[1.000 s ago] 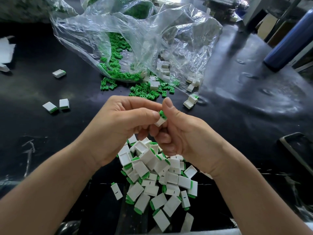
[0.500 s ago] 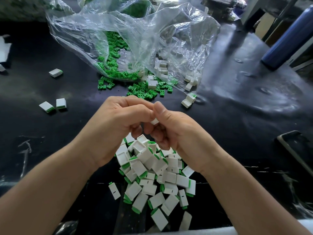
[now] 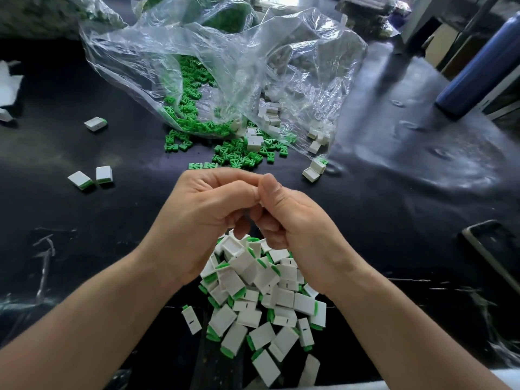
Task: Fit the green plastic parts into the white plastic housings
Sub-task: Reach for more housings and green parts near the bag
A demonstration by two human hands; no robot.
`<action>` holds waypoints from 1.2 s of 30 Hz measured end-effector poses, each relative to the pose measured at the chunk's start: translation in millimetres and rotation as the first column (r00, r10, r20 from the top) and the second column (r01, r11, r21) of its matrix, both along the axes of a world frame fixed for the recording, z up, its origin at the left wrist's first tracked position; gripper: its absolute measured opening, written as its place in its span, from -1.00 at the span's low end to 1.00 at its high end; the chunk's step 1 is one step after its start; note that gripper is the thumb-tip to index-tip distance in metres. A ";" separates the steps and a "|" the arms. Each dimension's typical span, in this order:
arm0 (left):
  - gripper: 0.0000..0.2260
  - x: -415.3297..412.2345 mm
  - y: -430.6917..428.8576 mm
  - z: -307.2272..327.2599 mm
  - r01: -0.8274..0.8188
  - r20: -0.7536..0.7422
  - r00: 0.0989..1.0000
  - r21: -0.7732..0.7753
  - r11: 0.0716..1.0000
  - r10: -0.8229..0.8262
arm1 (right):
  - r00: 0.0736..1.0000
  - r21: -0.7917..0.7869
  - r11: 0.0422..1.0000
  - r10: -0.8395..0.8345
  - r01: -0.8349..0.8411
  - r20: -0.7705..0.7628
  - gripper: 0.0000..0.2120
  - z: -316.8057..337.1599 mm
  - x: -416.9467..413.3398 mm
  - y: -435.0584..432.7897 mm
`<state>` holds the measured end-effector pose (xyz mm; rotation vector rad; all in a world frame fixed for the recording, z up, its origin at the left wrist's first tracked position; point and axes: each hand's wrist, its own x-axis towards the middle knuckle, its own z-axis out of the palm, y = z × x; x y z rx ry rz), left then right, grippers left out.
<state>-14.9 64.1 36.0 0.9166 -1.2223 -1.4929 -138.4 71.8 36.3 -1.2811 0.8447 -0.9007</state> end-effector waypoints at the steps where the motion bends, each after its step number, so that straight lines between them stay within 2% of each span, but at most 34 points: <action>1: -0.82 0.0 0.4 0.0 -0.001 -0.004 1.000 0.001 1.000 0.001 | 1.000 -0.010 1.000 0.009 -0.009 -0.010 -0.51 -0.1 0.0 0.3; 8: -0.81 -2.1 1.2 -0.6 -0.004 -0.011 1.000 0.006 1.000 0.005 | 0.999 -0.040 0.999 0.032 -0.034 -0.037 -0.45 0.9 -2.2 1.0; 12: -0.81 -1.6 1.0 0.5 -0.006 -0.026 1.000 0.014 1.000 0.007 | 0.998 -0.069 0.997 -0.030 0.026 -0.058 -0.53 -0.8 -0.1 1.8; 17: -0.83 0.3 -0.2 1.7 0.033 -0.003 0.999 0.003 0.999 -0.033 | 0.998 0.001 0.999 -0.048 0.048 -0.035 -0.57 2.2 -2.6 0.8; 23: -0.87 6.8 -6.8 2.4 0.003 0.057 0.998 0.037 0.999 -0.005 | 0.957 -0.053 0.996 -0.088 0.076 -0.277 -0.47 4.5 -9.7 -4.0; 25: -0.86 12.2 -11.2 3.2 -0.031 0.056 0.998 0.071 0.997 0.027 | 0.903 -0.058 0.988 -0.155 0.144 -0.402 -0.48 2.1 -16.6 -10.0; 28: -0.82 20.8 -15.1 3.9 0.006 0.180 0.983 0.073 0.997 -0.019 | 0.792 -0.152 0.955 -0.296 0.255 -0.534 -0.69 -3.2 -30.4 -23.0; 31: -0.88 20.8 -13.2 4.7 0.120 0.293 0.945 0.096 0.988 -0.143 | 0.553 -0.407 0.854 -0.520 0.323 -0.652 -0.90 -16.8 -47.5 -38.6; 32: -0.83 20.0 -11.6 4.3 0.175 0.317 0.927 0.106 0.979 -0.200 | 0.479 -0.462 0.823 -0.569 0.332 -0.669 -0.97 -20.7 -51.5 -43.0; 34: -0.77 17.0 -7.9 4.5 0.253 0.357 0.891 0.125 0.959 -0.281 | 0.387 -0.518 0.783 -0.621 0.343 -0.682 -0.79 -28.7 -58.2 -51.6; 36: -0.77 15.4 -6.3 5.6 0.239 0.383 0.885 0.116 0.964 -0.265 | 0.330 -0.554 0.770 -0.637 0.315 -0.697 -0.69 -33.4 -61.3 -58.8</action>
